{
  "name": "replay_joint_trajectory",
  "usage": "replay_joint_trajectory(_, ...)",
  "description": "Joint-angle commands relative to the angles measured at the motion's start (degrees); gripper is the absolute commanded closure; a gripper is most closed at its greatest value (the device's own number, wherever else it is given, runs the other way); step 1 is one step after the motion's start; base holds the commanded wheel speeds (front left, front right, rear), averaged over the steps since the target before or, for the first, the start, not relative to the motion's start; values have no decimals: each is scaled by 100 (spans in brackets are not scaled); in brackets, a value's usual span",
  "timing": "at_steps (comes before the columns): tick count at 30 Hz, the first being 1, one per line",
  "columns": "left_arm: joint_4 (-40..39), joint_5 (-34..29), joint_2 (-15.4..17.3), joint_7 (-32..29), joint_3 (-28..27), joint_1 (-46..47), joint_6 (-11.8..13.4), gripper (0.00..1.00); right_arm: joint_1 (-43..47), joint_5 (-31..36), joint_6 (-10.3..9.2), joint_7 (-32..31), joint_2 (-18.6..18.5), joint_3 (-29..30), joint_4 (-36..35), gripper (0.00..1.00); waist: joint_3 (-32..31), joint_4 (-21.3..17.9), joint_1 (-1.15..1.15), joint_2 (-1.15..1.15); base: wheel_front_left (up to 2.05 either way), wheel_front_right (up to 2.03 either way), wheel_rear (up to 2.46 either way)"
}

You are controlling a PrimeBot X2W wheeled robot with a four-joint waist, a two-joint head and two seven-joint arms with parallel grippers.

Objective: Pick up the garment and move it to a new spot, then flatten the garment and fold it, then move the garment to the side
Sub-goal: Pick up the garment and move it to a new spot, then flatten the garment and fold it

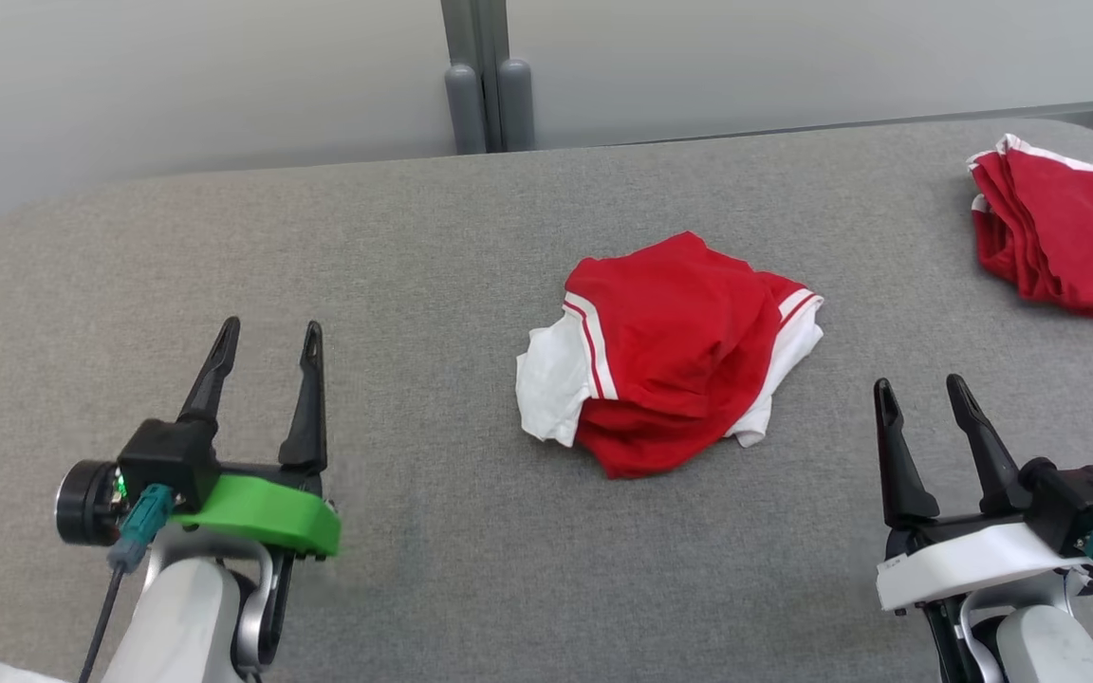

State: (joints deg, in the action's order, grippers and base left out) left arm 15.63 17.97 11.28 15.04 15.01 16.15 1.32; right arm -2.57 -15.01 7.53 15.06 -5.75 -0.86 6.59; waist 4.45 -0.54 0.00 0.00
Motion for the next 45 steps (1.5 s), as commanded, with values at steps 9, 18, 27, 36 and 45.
replay_joint_trajectory(9,-264,-312,-25,16,-721,-992,-164,0,214,42,-9,15,-50,-59,-88,0,-228,167,0,0,0,0,0)
replay_joint_trajectory(18,-402,-516,-194,17,-1205,-1552,-296,0,483,56,-9,15,-99,-57,-209,0,-376,195,0,0,0,0,0)
replay_joint_trajectory(27,-376,-627,-340,17,-1461,-1736,-505,0,657,42,-9,15,-49,-90,-201,0,-461,165,0,0,0,0,0)
replay_joint_trajectory(36,-348,-700,-430,17,-1556,-1758,-691,0,672,31,-9,15,-28,-68,-191,0,-464,173,0,0,0,0,0)
replay_joint_trajectory(45,-282,-778,-496,17,-1649,-1722,-781,0,645,33,-9,15,-16,-65,-158,0,-466,165,0,0,0,0,0)
